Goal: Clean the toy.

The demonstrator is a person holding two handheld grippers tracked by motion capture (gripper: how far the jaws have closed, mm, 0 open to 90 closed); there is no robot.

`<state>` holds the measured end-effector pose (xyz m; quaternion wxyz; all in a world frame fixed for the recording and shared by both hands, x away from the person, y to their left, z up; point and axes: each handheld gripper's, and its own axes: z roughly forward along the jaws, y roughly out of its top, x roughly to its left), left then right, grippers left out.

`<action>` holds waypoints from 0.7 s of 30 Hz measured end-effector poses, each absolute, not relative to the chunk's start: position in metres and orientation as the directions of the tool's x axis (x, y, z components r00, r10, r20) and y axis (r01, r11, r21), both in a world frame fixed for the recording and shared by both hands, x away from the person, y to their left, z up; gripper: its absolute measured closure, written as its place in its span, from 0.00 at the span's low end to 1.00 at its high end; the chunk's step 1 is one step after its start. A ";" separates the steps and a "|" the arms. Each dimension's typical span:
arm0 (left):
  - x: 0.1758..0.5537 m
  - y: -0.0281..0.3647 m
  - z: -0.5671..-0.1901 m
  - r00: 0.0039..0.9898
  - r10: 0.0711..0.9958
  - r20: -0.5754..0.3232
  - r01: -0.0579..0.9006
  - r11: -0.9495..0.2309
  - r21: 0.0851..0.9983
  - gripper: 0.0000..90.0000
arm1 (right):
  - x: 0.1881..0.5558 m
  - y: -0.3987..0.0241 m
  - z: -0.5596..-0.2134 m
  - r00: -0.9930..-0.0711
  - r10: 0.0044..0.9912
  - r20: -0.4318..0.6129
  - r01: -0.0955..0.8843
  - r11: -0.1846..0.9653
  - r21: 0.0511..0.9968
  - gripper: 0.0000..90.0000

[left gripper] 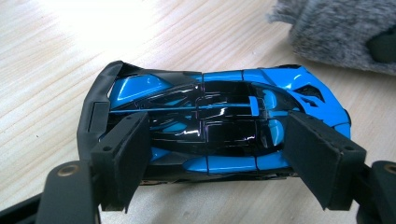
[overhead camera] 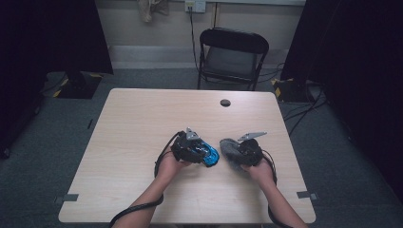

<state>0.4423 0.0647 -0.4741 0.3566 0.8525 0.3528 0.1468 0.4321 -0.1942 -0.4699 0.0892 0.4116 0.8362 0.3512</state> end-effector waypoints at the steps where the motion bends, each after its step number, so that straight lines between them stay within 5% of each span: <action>1: 0.442 0.065 -0.474 0.708 0.707 0.000 0.496 -0.497 0.712 0.26 | 0.434 -0.194 -0.471 -0.644 0.753 0.136 0.628 0.417 0.657 0.75; 21: 0.442 0.063 -0.474 0.707 0.707 -0.003 0.501 -0.497 0.709 0.26 | 0.426 -0.174 -0.479 -0.695 0.710 0.115 0.594 0.476 0.648 0.75</action>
